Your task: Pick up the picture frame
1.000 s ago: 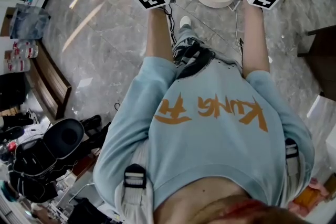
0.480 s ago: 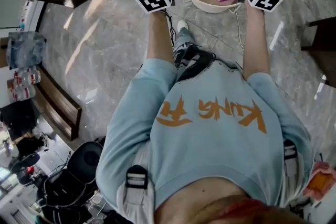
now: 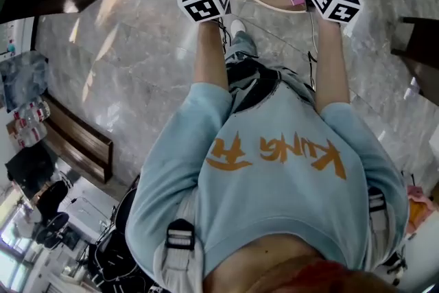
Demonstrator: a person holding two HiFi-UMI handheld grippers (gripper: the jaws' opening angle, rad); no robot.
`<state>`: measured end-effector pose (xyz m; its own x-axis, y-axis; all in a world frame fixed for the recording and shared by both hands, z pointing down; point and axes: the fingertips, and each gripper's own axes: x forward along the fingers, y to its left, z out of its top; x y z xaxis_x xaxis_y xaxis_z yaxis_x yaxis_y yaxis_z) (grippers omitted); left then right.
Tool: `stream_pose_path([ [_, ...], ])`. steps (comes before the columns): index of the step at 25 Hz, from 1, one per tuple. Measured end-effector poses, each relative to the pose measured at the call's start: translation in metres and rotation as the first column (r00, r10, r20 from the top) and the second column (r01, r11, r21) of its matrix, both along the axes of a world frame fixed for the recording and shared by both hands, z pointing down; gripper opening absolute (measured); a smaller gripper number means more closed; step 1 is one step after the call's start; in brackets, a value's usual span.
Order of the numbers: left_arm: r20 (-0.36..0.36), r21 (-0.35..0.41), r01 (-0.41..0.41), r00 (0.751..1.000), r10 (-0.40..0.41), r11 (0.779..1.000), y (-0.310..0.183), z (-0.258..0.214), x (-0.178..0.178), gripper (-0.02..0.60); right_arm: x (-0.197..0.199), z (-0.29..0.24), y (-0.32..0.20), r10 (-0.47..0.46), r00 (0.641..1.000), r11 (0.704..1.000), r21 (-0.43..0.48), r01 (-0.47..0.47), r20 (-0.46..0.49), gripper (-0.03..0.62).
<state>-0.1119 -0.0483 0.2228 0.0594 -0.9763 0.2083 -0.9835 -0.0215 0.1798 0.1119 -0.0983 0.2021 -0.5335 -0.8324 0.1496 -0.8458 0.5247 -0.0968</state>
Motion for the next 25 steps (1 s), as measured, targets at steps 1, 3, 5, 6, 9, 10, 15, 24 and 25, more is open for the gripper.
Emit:
stream_pose_path([
  [1, -0.011, -0.011, 0.005, 1.000, -0.005, 1.000, -0.010, 0.006, -0.012, 0.020, -0.011, 0.004, -0.011, -0.001, 1.000, 1.000, -0.009, 0.001, -0.007, -0.002],
  [3, -0.037, -0.032, 0.010, 0.999, -0.011, 0.999, -0.031, 0.019, -0.033, 0.020, -0.033, 0.010, -0.033, -0.006, 1.000, 1.000, -0.024, 0.005, -0.023, -0.002],
  [5, -0.059, -0.055, 0.008, 0.998, -0.011, 0.998, -0.053, 0.031, -0.051, 0.020, -0.059, 0.016, -0.056, -0.020, 0.999, 0.999, -0.041, 0.018, -0.042, -0.002],
  [6, -0.069, -0.066, 0.006, 0.998, -0.010, 0.998, -0.064, 0.037, -0.060, 0.020, -0.072, 0.019, -0.066, -0.028, 0.998, 0.998, -0.050, 0.026, -0.051, -0.002],
  [9, -0.093, -0.092, -0.006, 0.996, -0.003, 0.996, -0.094, 0.051, -0.081, 0.020, -0.103, 0.029, -0.096, -0.046, 0.996, 0.996, -0.076, 0.040, -0.073, -0.002],
  [10, -0.098, -0.098, -0.009, 0.995, 0.000, 0.995, -0.104, 0.055, -0.087, 0.020, -0.112, 0.033, -0.105, -0.049, 0.996, 0.996, -0.082, 0.043, -0.079, -0.002],
  [15, -0.125, -0.134, -0.028, 0.992, 0.011, 0.991, -0.135, 0.080, -0.100, 0.020, -0.127, 0.051, -0.134, -0.041, 0.994, 0.993, -0.113, 0.029, -0.104, -0.002],
  [24, -0.155, -0.226, -0.093, 0.986, 0.058, 0.970, -0.161, 0.131, -0.066, 0.020, -0.086, 0.105, -0.148, 0.029, 0.988, 0.974, -0.218, -0.062, -0.150, -0.002],
  [25, -0.155, -0.237, -0.093, 0.986, 0.056, 0.967, -0.163, 0.136, -0.063, 0.020, -0.084, 0.110, -0.151, 0.025, 0.988, 0.972, -0.226, -0.059, -0.151, -0.002],
])
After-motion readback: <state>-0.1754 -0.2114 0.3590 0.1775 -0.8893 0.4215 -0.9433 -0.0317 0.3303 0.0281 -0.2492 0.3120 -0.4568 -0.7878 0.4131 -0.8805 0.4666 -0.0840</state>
